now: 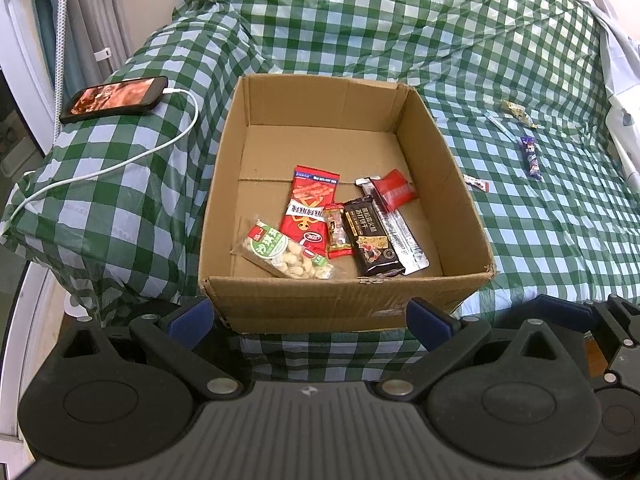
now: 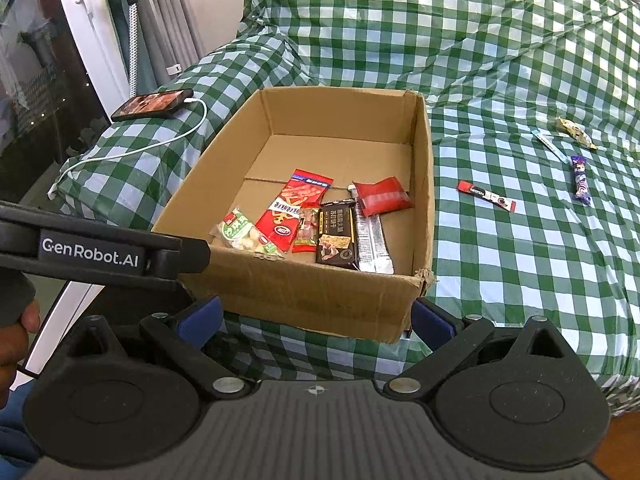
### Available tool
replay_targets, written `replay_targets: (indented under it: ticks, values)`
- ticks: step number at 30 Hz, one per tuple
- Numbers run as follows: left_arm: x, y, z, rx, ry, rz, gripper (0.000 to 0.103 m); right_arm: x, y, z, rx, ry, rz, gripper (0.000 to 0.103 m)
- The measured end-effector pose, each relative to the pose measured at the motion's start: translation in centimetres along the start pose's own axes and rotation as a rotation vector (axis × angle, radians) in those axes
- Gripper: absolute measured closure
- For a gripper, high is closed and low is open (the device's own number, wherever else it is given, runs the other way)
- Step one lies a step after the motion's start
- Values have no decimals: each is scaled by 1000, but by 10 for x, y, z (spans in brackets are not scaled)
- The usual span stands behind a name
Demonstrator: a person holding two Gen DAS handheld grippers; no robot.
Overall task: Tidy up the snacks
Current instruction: 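Move both tools from the box toward the snacks left on the bedspread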
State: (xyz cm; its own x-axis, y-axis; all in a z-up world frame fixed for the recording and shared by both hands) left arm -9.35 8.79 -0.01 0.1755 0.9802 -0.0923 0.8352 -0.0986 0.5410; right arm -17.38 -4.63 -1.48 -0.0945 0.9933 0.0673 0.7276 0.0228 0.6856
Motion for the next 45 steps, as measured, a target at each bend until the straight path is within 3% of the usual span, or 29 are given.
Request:
replay_targets:
  ticks: [14, 24, 33, 45]
  values:
    - [-10, 4, 8, 9, 22, 37, 0, -4, -1, 3, -7, 6, 15, 3]
    - [-37, 14, 5, 4, 2, 74, 0, -26, 1, -3, -51, -14, 73, 3]
    - [-90, 26, 9, 8, -54, 148, 0, -74, -9, -14, -74, -76, 177, 3]
    - [-208, 72, 46, 53, -175, 208, 0, -190, -29, -21, -87, -276, 320, 3]
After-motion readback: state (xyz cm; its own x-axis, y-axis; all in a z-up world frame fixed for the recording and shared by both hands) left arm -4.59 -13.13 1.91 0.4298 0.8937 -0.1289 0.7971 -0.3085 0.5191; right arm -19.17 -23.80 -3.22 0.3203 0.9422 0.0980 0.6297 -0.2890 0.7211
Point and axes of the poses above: each gripper's, at about its wrist camera, not at the fingertips, and z roughly the way its jaws point, x to its left, y to its top, the point moved 3 cm from there along z, roughly the way its jaws point, and after that the axes turned 13 degrees about -z, right-handed, at the moved point
